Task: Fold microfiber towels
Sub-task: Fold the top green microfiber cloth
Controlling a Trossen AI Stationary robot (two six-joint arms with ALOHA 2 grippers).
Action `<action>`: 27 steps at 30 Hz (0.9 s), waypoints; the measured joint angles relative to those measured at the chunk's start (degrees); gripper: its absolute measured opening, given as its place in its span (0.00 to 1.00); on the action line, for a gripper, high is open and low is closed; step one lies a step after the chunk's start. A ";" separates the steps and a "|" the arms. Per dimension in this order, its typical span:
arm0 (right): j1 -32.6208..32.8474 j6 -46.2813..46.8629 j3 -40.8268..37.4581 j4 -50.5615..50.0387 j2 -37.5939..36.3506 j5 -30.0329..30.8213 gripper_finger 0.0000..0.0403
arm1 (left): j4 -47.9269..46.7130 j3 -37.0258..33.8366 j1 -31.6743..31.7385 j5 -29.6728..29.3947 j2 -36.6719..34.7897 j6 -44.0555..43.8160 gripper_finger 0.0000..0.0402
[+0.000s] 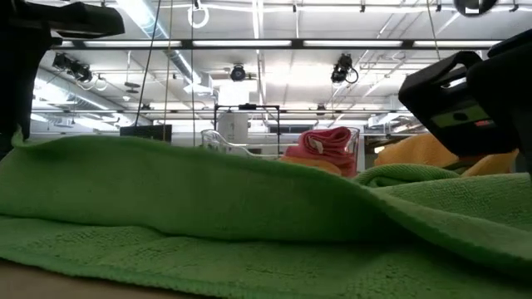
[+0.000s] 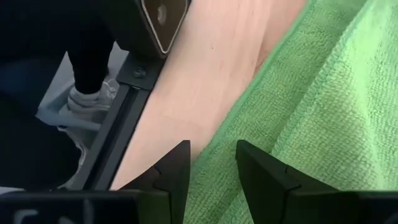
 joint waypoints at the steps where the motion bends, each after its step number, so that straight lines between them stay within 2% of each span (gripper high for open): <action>1: 0.00 0.04 -0.05 -0.04 -0.02 -0.03 0.35 | 0.39 0.00 -0.21 0.03 0.00 0.22 0.04; 8: -0.01 2.01 0.00 -1.25 -0.21 -2.40 0.35 | 0.99 0.00 -1.22 0.07 0.00 0.90 0.02; 14: 0.08 4.28 0.15 -2.97 -0.37 -3.90 0.35 | 2.07 -0.02 -2.39 1.06 0.51 0.05 0.05; 19: 0.23 4.71 0.17 -3.66 -0.39 -4.16 0.35 | 1.50 -0.02 -4.05 2.00 0.92 0.09 0.02; 27: 0.23 5.66 0.13 -4.96 -0.37 -5.32 0.35 | 1.34 -0.02 -5.75 2.05 0.92 -1.11 0.04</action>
